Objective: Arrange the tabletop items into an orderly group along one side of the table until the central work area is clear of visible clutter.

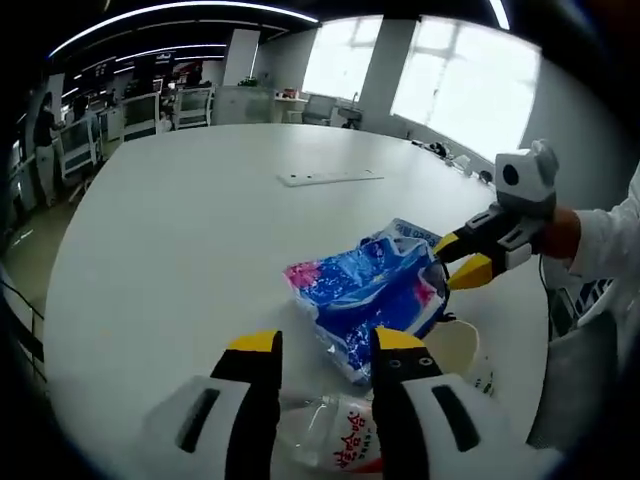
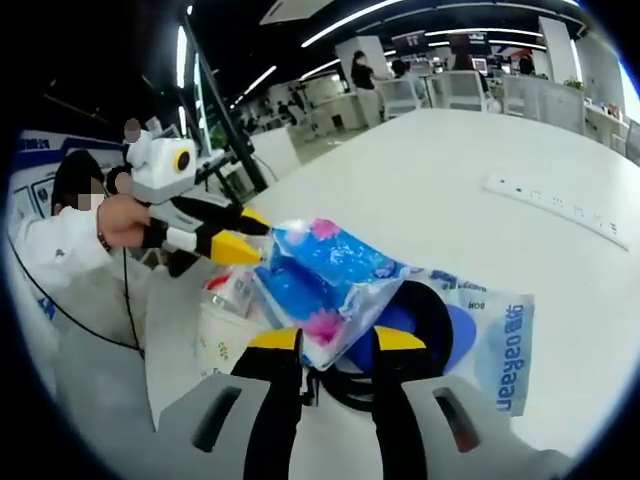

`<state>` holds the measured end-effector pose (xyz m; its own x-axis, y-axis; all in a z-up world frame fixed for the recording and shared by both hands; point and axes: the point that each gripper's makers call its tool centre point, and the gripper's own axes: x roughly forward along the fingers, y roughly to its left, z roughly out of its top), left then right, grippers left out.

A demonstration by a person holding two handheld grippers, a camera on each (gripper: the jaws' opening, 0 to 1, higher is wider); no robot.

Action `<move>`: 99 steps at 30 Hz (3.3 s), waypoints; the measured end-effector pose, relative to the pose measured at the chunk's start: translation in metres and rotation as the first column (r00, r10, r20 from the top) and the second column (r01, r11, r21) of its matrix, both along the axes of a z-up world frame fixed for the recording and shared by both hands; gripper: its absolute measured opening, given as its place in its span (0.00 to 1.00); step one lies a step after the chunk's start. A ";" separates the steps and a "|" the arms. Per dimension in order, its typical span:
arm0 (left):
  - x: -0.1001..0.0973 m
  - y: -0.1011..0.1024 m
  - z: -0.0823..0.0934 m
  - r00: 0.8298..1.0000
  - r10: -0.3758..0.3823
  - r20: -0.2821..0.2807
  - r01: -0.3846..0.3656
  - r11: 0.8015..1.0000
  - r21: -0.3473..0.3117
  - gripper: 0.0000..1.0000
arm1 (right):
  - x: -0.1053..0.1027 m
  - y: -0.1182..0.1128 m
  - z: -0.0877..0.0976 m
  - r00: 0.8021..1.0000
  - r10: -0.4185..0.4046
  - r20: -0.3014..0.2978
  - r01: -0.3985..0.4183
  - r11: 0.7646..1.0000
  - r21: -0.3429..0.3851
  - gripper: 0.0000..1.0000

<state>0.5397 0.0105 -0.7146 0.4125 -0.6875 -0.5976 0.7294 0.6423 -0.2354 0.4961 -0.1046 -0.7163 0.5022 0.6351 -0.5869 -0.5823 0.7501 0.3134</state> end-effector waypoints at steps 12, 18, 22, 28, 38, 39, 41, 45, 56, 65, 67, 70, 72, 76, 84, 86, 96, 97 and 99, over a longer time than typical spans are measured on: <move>-0.001 -0.002 -0.007 1.000 -0.016 -0.005 0.016 1.000 0.025 0.07 | 0.000 0.000 -0.005 0.999 -0.034 -0.019 0.035 0.999 0.016 0.05; -0.004 -0.002 0.000 1.000 -0.008 -0.007 0.008 1.000 0.007 0.06 | 0.001 -0.001 0.001 0.999 -0.045 -0.007 0.045 0.999 0.022 0.02; -0.004 -0.002 0.009 1.000 0.007 0.004 -0.007 1.000 -0.014 0.04 | 0.003 -0.002 0.010 0.999 -0.049 0.008 0.048 0.998 0.027 0.00; -0.007 -0.007 0.023 1.000 0.006 0.025 -0.005 0.999 -0.032 0.02 | 0.004 -0.008 0.024 0.998 -0.051 0.030 0.050 0.998 0.030 0.00; -0.016 -0.027 0.061 0.997 0.011 0.071 -0.006 0.997 -0.073 0.01 | -0.002 -0.029 0.059 0.995 -0.088 0.052 0.082 0.991 0.108 0.00; -0.018 -0.030 0.066 0.997 0.012 0.073 -0.007 0.997 -0.080 0.01 | -0.003 -0.034 0.063 0.994 -0.091 0.057 0.085 0.990 0.109 0.00; -0.021 -0.037 0.074 0.997 0.009 0.077 -0.002 0.995 -0.095 0.01 | -0.006 -0.041 0.070 0.993 -0.093 0.066 0.086 0.990 0.108 0.00; -0.027 -0.049 0.085 0.996 -0.004 0.086 0.012 0.995 -0.102 0.01 | -0.012 -0.052 0.082 0.993 -0.093 0.079 0.083 0.990 0.112 0.00; -0.037 -0.090 0.113 0.993 -0.030 0.110 0.043 0.992 -0.117 0.00 | -0.024 -0.089 0.107 0.984 -0.140 0.114 0.124 0.983 0.136 0.00; -0.045 -0.135 0.137 0.986 -0.090 0.141 0.107 0.988 -0.115 0.00 | -0.037 -0.133 0.130 0.966 -0.216 0.143 0.195 0.970 0.147 0.00; -0.047 -0.149 0.141 0.984 -0.105 0.141 0.122 0.985 -0.119 0.00 | -0.041 -0.145 0.134 0.961 -0.236 0.147 0.214 0.966 0.146 0.00; -0.051 -0.168 0.146 0.982 -0.125 0.142 0.143 0.982 -0.127 0.00 | -0.047 -0.164 0.140 0.953 -0.266 0.149 0.245 0.959 0.146 0.00; -0.055 -0.182 0.150 0.980 -0.138 0.143 0.157 0.979 -0.133 0.00 | -0.052 -0.178 0.144 0.947 -0.284 0.151 0.263 0.954 0.145 0.00; -0.062 -0.208 0.154 0.975 -0.166 0.145 0.185 0.974 -0.134 0.00 | -0.060 -0.202 0.150 0.938 -0.309 0.157 0.290 0.948 0.134 0.00; -0.075 -0.259 0.159 0.973 -0.191 0.130 0.209 0.967 -0.144 0.00 | -0.078 -0.252 0.158 0.923 -0.354 0.150 0.338 0.933 0.125 0.00; -0.078 -0.269 0.159 0.973 -0.195 0.126 0.213 0.966 -0.148 0.00 | -0.081 -0.265 0.159 0.919 -0.365 0.148 0.349 0.929 0.125 0.00; -0.085 -0.315 0.144 0.975 -0.209 0.081 0.218 0.967 -0.132 0.00 | -0.089 -0.308 0.148 0.913 -0.390 0.119 0.376 0.918 0.123 0.00; -0.085 -0.319 0.141 0.975 -0.209 0.077 0.217 0.968 -0.128 0.00 | -0.088 -0.311 0.145 0.914 -0.391 0.111 0.378 0.917 0.126 0.00; -0.083 -0.323 0.132 0.977 -0.204 0.061 0.210 0.970 -0.118 0.00 | -0.087 -0.317 0.136 0.916 -0.389 0.099 0.377 0.918 0.119 0.00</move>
<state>0.4566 -0.3130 -0.5824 0.2795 -0.8282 -0.4857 0.8560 0.4441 -0.2647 0.4091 -0.4212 -0.5806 0.7799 0.4299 -0.4549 -0.2932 0.8930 0.3413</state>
